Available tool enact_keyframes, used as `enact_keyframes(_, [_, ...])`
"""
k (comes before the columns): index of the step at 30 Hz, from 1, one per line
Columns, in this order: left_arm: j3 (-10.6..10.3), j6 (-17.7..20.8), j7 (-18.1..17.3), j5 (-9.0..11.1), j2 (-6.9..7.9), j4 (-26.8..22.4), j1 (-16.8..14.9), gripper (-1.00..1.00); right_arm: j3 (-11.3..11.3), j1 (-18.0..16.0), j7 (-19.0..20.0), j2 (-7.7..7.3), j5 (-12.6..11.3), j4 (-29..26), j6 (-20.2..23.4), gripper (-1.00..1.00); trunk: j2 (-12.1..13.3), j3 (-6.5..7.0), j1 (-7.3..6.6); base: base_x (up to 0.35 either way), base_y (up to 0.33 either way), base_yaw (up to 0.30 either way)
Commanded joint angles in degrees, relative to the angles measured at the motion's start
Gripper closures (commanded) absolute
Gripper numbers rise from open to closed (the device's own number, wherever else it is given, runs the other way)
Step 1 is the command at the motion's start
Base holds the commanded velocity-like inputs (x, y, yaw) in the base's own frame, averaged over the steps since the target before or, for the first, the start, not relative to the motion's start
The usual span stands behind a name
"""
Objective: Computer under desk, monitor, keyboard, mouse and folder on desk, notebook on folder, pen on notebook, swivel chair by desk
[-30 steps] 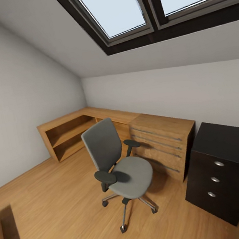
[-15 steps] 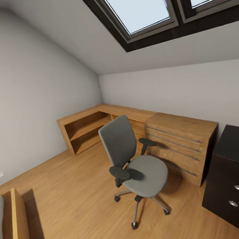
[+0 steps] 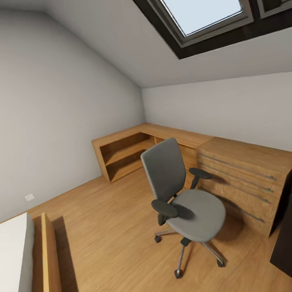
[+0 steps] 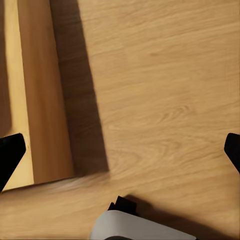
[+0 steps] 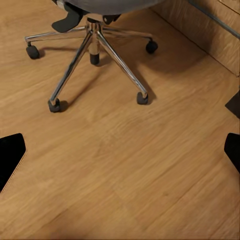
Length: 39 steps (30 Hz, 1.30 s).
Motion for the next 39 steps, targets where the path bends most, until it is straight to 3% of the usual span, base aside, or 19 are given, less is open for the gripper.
enact_keyframes(1, [0.3, -0.1, -0.1, 0.0, -0.07, -0.1, 0.0, -1.0, 0.5, 0.0, -0.1, 0.01, -0.5, 0.0, -0.2, -1.0, 0.0, -0.06, 0.0, 0.0, 0.0, 0.286])
enact_keyframes(18, [0.3, -0.4, -0.6, -0.1, -0.05, 0.0, 0.0, -1.0, 0.5, 0.0, -0.1, 0.01, -0.5, 0.1, -0.2, -1.0, 0.0, -0.06, 0.0, 0.001, -0.009, 0.286])
enact_keyframes(39, [0.3, -0.4, -0.6, -0.1, -0.02, 0.0, 0.1, -1.0, 0.6, 0.0, -0.1, -0.06, -0.5, 0.1, -0.2, -1.0, 0.0, -0.06, 0.0, 0.11, -0.184, 0.286])
